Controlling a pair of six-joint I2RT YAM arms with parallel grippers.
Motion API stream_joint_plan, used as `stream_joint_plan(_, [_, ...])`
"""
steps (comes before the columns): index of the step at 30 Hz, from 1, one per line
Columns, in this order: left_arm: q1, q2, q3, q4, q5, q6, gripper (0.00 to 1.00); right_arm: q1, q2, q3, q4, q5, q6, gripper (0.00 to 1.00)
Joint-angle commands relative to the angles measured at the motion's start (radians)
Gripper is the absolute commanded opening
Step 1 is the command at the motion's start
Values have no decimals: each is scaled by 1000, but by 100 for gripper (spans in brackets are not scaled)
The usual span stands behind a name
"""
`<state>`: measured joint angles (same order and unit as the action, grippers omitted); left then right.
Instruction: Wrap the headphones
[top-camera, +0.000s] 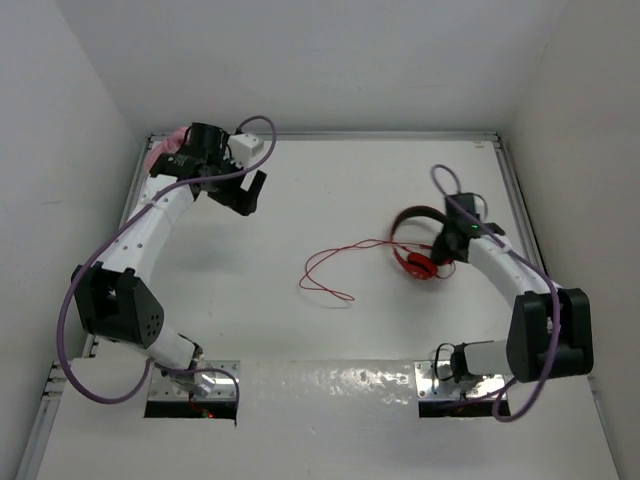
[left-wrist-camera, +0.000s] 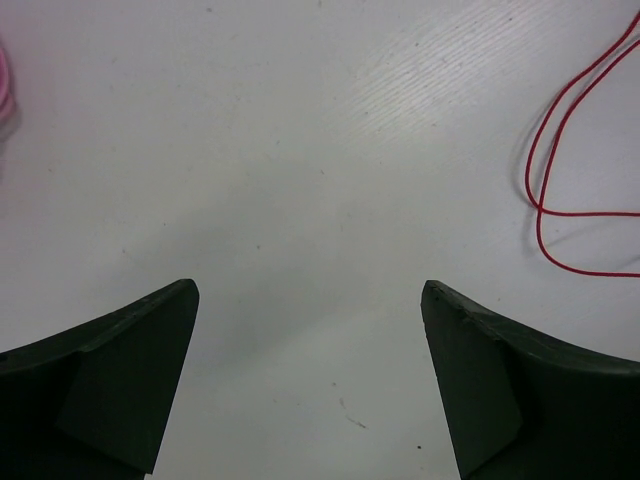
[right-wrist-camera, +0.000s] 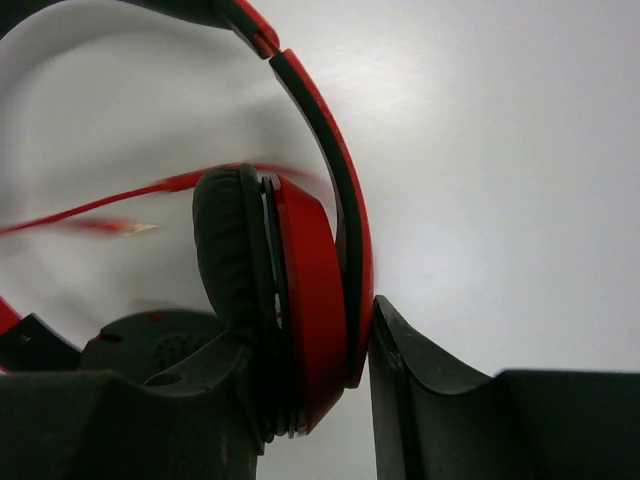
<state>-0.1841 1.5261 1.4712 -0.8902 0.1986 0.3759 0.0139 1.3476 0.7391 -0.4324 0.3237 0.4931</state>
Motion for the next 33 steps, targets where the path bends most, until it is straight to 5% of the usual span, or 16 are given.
stream_joint_plan(1, [-49, -55, 69, -4, 28, 66, 92, 274, -32, 126, 34, 26, -114, 0])
stream_joint_plan(8, [-204, -41, 98, 23, 110, 12, 95, 711, 212, 457, 52, 126, -44, 0])
stream_joint_plan(13, [-248, 11, 72, 77, -88, -48, 92, 836, 314, 601, 104, 46, -36, 0])
stream_joint_plan(20, [-249, 2, 17, 145, -393, -100, 83, 857, 269, 586, 175, 14, -5, 0])
stream_joint_plan(24, [-245, 0, -12, 166, -427, -98, 75, 857, 245, 562, 192, -14, -11, 0])
stream_joint_plan(28, [-245, -4, -44, 157, -306, -94, 71, 857, 217, 537, 213, -18, -2, 0])
stream_joint_plan(33, [-242, -15, -43, 157, -352, -100, 27, 857, 186, 514, 228, 1, -11, 0])
